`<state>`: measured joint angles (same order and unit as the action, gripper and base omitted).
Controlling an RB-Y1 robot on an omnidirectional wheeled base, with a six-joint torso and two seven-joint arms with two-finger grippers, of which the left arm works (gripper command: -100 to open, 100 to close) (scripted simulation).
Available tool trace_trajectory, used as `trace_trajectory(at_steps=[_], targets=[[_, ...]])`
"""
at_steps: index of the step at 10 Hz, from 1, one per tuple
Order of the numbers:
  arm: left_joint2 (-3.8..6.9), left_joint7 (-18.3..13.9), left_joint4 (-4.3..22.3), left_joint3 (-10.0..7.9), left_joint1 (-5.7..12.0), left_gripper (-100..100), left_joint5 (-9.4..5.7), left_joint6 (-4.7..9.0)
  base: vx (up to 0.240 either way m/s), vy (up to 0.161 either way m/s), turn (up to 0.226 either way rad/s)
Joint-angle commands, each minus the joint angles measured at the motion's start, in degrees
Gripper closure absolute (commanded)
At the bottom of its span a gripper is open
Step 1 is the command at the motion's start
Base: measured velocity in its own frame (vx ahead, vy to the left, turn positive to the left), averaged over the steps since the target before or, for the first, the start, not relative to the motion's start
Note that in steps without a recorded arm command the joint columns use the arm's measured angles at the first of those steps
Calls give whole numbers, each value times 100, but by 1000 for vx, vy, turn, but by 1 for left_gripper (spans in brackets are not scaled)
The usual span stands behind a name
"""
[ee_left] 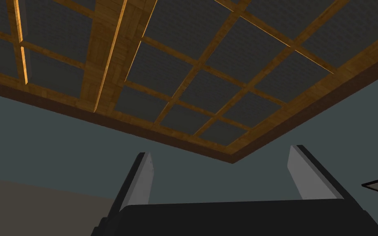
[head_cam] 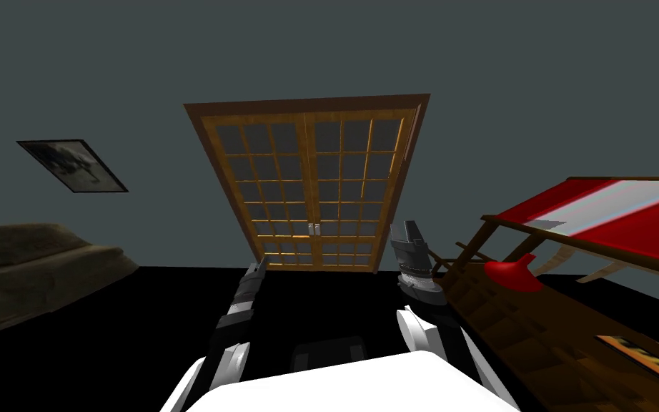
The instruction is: Pull the door open
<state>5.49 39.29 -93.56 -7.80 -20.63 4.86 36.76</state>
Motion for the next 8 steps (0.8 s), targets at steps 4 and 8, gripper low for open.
trace_trajectory(at_steps=[4,8], targets=[[38,568,697,-107,130,-100,123,208,104,-21,-76],[50,1043,1276,-191,262,-100,233,359,110,-20,-79]])
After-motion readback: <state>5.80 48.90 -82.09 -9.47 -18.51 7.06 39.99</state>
